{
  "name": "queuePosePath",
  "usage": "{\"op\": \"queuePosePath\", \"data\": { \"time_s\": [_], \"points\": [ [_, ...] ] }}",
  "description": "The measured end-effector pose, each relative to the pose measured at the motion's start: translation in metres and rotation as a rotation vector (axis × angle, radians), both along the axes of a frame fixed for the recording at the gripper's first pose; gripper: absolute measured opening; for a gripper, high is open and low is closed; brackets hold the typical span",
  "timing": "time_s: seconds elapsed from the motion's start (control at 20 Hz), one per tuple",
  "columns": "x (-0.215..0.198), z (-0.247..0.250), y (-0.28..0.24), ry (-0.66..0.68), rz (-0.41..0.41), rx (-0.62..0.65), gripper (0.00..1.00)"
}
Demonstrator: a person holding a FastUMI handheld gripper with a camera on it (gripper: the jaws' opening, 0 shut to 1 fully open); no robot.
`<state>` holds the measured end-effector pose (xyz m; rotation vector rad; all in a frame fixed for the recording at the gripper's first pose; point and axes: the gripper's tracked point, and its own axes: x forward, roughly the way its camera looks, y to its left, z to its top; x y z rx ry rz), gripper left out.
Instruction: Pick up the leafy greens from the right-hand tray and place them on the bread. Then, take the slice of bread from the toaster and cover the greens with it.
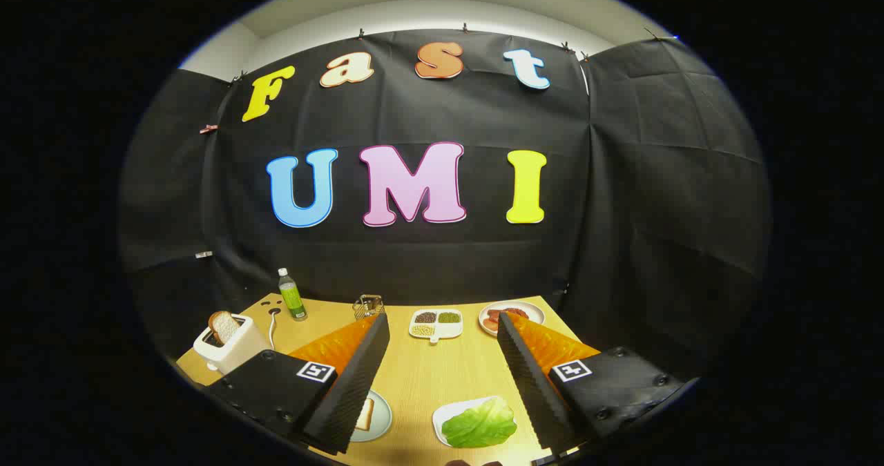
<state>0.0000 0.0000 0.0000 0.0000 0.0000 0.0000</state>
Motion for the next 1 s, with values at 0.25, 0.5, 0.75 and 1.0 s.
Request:
{"op": "queuePosePath", "data": {
  "time_s": [0.25,0.5,0.75,1.0],
  "points": [
    [0.000,-0.011,-0.008,0.041,-0.003,0.012,0.98],
    [0.000,-0.018,-0.032,0.068,-0.053,-0.003,0.98],
    [0.002,-0.019,-0.038,0.091,-0.061,0.011,0.98],
    [0.005,-0.030,-0.034,0.133,-0.039,0.006,0.99]
  ]
}}
